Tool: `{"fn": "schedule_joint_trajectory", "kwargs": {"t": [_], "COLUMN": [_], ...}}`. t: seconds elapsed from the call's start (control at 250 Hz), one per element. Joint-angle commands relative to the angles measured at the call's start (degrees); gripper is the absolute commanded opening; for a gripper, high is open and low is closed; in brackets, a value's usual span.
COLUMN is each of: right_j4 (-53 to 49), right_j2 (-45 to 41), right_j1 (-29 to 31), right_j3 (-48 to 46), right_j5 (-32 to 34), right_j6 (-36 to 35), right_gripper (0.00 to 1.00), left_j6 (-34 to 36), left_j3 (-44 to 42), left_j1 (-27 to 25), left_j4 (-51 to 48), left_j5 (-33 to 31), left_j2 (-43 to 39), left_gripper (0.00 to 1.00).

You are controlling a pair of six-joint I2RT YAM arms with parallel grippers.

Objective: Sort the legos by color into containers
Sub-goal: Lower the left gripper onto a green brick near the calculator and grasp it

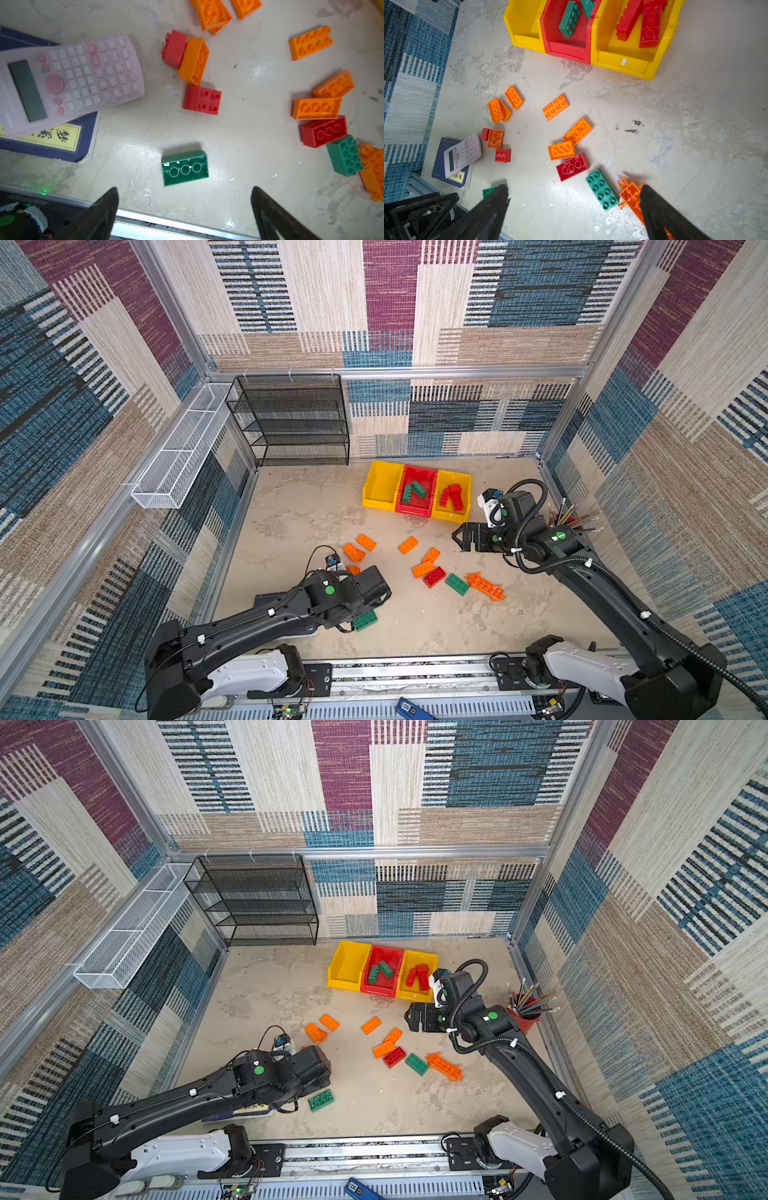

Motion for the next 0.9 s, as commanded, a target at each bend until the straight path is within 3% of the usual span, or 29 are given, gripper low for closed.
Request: {"fn": "schedule_joint_trajectory", "kwargs": {"t": [0.0, 0.236, 0.516, 0.896], "right_j4": [0.83, -1.12, -1.30, -0.15], "right_j2": [-2.56, -5.89, -6.95, -6.48], "right_j1": [0.00, 0.00, -0.04, 0.00], "right_j3": [-1.09, -2.43, -2.12, -3.10], "right_j5": [-0.26, -0.15, 0.29, 1.07], "right_j6": [-0.51, -0.69, -0.54, 0.25], "right_gripper": [1.00, 1.00, 1.00, 1.00], "left_j6": [-9.42, -12.49, -12.72, -4.99], "left_j3": [-2.38, -6.36, -6.98, -6.56], "left_j1": [-1.85, -2.48, -1.79, 3.89], "left_j4": [3.21, 12.54, 14.29, 15.82], "left_j5": [0.53, 2.43, 4.34, 10.01], "left_j2": [1.70, 4.80, 9.91, 14.06], "left_gripper": [0.99, 0.99, 0.99, 1.00]}}
